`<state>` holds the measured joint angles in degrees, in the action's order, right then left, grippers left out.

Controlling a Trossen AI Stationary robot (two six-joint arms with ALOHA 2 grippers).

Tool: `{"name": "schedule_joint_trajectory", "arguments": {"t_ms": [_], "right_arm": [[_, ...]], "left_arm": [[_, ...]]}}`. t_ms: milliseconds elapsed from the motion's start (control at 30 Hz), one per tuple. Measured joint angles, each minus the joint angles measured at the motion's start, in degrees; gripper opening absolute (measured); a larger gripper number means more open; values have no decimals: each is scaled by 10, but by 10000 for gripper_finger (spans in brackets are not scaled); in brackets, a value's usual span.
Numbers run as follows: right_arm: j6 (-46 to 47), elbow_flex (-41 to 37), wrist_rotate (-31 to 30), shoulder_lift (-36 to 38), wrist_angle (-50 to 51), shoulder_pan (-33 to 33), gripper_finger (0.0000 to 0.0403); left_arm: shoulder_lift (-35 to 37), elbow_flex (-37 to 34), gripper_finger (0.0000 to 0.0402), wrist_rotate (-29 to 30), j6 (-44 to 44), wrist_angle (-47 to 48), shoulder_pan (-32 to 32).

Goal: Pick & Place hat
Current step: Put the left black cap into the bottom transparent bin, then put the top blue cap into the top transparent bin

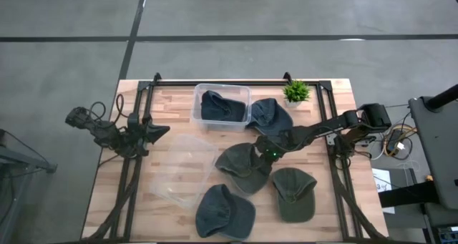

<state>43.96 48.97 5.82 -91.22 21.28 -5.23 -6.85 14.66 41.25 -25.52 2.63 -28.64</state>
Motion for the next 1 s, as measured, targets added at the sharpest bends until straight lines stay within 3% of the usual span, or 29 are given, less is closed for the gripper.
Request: {"name": "schedule_joint_trajectory", "arguments": {"t_ms": [567,667,833,1000], "right_arm": [[-11,10,2,14,32,0,159],[-20,22,-5,38,79,0,170],[-44,44,-83,89,177,1,173],[-78,48,-135,107,192,26,172]], "left_arm": [[0,0,3,-2,-1,0,0],[0,0,3,-2,-1,0,0],[0,0,3,-2,-1,0,0],[0,0,3,-2,-1,0,0]]}}
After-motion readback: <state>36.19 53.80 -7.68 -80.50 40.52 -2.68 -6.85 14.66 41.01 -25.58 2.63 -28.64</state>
